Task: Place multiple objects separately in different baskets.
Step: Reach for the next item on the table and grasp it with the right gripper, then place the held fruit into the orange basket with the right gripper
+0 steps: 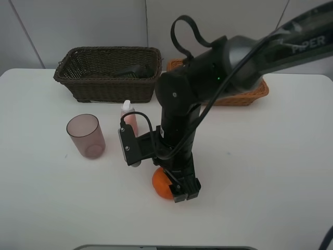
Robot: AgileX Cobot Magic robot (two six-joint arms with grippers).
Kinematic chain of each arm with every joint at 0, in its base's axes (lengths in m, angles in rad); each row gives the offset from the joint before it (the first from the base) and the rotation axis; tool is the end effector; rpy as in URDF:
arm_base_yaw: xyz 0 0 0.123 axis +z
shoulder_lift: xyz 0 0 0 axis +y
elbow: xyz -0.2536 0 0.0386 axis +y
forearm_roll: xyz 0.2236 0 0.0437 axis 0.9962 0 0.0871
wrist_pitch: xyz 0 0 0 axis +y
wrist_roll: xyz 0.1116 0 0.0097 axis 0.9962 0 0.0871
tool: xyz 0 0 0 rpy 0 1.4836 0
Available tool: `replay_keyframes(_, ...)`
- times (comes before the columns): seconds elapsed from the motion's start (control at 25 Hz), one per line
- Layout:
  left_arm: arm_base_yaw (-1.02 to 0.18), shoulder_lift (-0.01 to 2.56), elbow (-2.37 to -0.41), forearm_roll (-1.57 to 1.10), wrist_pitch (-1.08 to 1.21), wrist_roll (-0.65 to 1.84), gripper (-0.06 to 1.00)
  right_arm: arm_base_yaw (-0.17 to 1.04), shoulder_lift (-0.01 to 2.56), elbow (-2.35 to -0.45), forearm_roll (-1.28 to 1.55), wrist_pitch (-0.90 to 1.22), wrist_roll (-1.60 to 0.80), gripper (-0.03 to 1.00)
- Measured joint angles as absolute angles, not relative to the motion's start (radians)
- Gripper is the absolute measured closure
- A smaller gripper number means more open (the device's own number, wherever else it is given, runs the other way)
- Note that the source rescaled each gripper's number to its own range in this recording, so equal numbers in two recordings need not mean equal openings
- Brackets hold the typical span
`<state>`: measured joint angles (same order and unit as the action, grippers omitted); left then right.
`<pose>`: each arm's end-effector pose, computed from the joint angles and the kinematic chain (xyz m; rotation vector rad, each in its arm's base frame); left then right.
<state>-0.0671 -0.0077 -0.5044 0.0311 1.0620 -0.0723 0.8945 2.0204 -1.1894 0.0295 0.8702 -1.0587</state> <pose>0.0200 0.0017 0.2573 -0.0070 2.0335 -0.0506 0.2003 0.2536 0.0870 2.5517 -1.7605 -0.0397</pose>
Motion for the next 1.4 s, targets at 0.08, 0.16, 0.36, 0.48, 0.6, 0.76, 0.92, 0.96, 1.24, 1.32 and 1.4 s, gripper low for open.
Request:
replay_keyframes(0.08,-0.067,-0.008,-0.504,0.031,1.062,-0.072,-0.05,0.895,2.03,-1.189,0.029,0.87,-1.059,0.05)
replay_keyframes(0.16,-0.067,-0.008,-0.504,0.031,1.062,-0.072,-0.05,0.895,2.036,-1.189,0.029,0.869,-1.059,0.05)
replay_keyframes(0.36,-0.067,-0.008,-0.504,0.031,1.062,-0.072,-0.05,0.895,2.036,-1.189,0.031,0.854,-1.059,0.14)
replay_keyframes(0.48,-0.067,-0.008,-0.504,0.031,1.062,-0.072,-0.05,0.895,2.036,-1.189,0.031,0.852,-1.059,0.26)
replay_keyframes(0.6,-0.067,-0.008,-0.504,0.031,1.062,-0.072,-0.05,0.895,2.036,-1.189,0.031,0.851,-1.059,0.27)
replay_keyframes(0.76,-0.067,-0.008,-0.504,0.031,1.062,-0.072,-0.05,0.895,2.036,-1.189,0.03,0.851,-1.059,0.27)
replay_keyframes(0.92,-0.067,-0.008,-0.504,0.031,1.062,-0.072,-0.05,0.895,2.036,-1.189,0.03,0.851,-1.059,0.27)
replay_keyframes(0.96,-0.067,-0.008,-0.504,0.031,1.062,-0.072,-0.05,0.895,2.036,-1.189,0.03,0.851,-1.059,0.27)
replay_keyframes(1.24,-0.067,-0.008,-0.504,0.031,1.062,-0.072,-0.05,0.895,2.036,-1.189,0.03,0.851,-1.059,0.27)
replay_keyframes(1.32,-0.067,-0.008,-0.504,0.031,1.062,-0.072,-0.05,0.895,2.036,-1.189,0.03,0.851,-1.059,0.27)
replay_keyframes(1.4,-0.067,-0.008,-0.504,0.031,1.062,-0.072,-0.05,0.895,2.036,-1.189,0.032,0.851,-1.059,0.27)
